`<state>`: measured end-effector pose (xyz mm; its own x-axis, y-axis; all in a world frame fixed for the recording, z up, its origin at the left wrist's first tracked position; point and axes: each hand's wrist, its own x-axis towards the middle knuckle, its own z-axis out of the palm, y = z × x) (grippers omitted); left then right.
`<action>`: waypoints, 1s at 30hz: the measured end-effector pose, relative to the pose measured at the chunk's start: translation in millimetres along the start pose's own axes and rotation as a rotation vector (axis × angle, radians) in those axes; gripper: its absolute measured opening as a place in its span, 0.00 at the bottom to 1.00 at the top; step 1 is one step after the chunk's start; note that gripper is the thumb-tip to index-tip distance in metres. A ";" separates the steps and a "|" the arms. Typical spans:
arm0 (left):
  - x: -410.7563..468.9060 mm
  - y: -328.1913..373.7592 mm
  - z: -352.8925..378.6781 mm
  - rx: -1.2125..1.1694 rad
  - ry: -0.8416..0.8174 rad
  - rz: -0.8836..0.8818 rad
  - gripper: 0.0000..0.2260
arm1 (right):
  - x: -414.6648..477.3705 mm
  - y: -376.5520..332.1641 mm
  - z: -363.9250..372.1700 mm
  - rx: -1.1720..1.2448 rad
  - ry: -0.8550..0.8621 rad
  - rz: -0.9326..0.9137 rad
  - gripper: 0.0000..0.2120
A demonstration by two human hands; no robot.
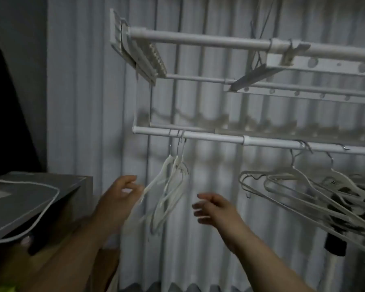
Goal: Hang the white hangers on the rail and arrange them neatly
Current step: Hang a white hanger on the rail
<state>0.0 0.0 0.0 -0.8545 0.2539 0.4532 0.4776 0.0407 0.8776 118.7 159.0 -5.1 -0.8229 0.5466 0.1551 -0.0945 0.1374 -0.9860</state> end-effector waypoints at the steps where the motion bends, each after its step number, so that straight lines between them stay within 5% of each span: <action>1: 8.4 -3.1 2.3 -0.010 -0.056 -0.043 0.19 | 15.3 -3.5 6.9 -0.006 0.015 -0.019 0.06; 5: 31.3 -17.3 10.9 -0.045 -0.333 -0.198 0.14 | 57.4 -9.6 31.6 0.013 0.031 0.037 0.15; 9: 41.5 -25.5 19.0 -0.097 -0.433 -0.236 0.06 | 76.9 -7.6 45.6 0.009 0.008 0.108 0.24; 14: 43.7 -24.4 20.3 -0.235 -0.380 -0.260 0.10 | 89.0 -12.3 54.8 -0.075 -0.039 0.115 0.30; 19: 49.0 -21.8 16.1 -0.239 -0.284 -0.278 0.11 | 103.2 -12.6 61.7 -0.165 -0.032 0.031 0.25; 30: 73.2 -20.5 23.2 -0.234 -0.181 -0.318 0.14 | 113.3 -12.0 59.8 -0.098 -0.002 -0.029 0.34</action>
<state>-67.6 40.2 11.6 -0.8919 0.4306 0.1384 0.1196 -0.0706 0.9903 -6.8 169.9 20.6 -0.8215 0.5400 0.1832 -0.0630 0.2335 -0.9703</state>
